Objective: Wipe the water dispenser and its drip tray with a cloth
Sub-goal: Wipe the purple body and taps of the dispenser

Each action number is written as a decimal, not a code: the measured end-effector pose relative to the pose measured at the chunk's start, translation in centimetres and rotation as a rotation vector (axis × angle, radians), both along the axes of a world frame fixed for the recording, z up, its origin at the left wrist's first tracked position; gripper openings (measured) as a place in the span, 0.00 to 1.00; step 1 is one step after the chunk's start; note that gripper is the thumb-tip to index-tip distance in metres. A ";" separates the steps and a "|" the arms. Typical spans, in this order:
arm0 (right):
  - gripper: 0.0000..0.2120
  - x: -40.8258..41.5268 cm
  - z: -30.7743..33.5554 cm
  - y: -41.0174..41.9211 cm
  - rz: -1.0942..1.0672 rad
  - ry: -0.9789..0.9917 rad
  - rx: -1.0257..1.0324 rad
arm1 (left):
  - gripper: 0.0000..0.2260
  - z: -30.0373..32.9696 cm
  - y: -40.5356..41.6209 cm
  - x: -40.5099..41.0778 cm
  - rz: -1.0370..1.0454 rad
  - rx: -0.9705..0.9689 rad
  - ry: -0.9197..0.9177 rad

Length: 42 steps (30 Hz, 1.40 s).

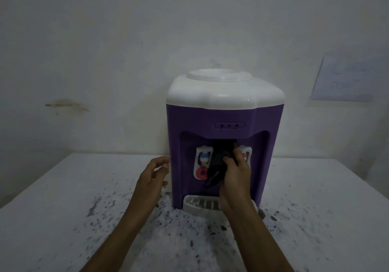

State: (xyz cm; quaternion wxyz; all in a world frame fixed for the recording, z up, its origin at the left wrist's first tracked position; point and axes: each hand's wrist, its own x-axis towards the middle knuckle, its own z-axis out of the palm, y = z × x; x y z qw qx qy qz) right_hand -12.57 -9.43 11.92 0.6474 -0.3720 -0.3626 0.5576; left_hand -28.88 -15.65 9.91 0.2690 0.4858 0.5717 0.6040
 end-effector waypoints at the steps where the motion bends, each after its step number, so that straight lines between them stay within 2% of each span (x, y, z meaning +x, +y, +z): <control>1: 0.21 0.1 0.4 0.1 0.051 0.124 -0.025 | 0.10 0.1 0.0 -0.2 -0.001 0.001 0.004; 3: 0.18 0.5 1.2 -0.2 0.167 0.319 -0.062 | 0.12 0.3 0.0 -0.3 -0.012 -0.001 0.017; 4: 0.15 0.6 1.5 -0.4 0.226 0.356 -0.064 | 0.13 0.4 0.0 -0.3 -0.021 -0.003 0.030; 6: 0.11 0.7 1.8 -0.8 0.310 0.348 -0.045 | 0.14 0.6 0.0 -0.1 -0.037 -0.005 0.035; 11: 0.10 0.4 2.6 -1.6 0.322 0.225 -0.038 | 0.15 0.5 -0.2 0.0 -0.040 -0.026 0.034; 13: 0.10 1.0 2.9 -1.6 0.345 0.232 -0.077 | 0.15 0.5 -0.2 0.1 -0.035 -0.029 0.038; 17: 0.16 2.9 2.8 -1.2 0.390 0.446 -0.178 | 0.15 0.6 -0.1 -0.1 -0.033 -0.029 0.051; 23: 0.22 3.8 2.6 -1.0 0.319 0.638 -0.090 | 0.14 0.3 0.2 -0.3 -0.031 -0.041 0.054; 29: 0.09 0.9 2.6 -1.8 0.452 0.597 -0.074 | 0.18 0.0 -0.1 -0.1 -0.066 -0.042 0.081; 31: 0.07 -0.4 2.7 -2.2 0.483 0.535 -0.051 | 0.19 0.0 -0.2 0.0 -0.064 -0.046 0.083; 35: 0.15 -3.8 3.3 -3.1 0.468 0.323 -0.033 | 0.16 0.3 -0.1 0.3 -0.049 -0.066 0.014; 38: 0.21 -6.3 3.9 -3.5 0.373 -0.009 -0.003 | 0.12 0.1 0.4 0.2 -0.023 -0.083 -0.043; 40: 0.25 -7.5 3.7 -3.6 0.300 -0.218 0.062 | 0.14 -0.1 0.7 -0.1 -0.003 -0.079 -0.083; 42: 0.21 -8.0 3.0 -3.8 0.217 -0.391 0.179 | 0.15 -0.2 0.7 -0.4 0.001 -0.057 -0.056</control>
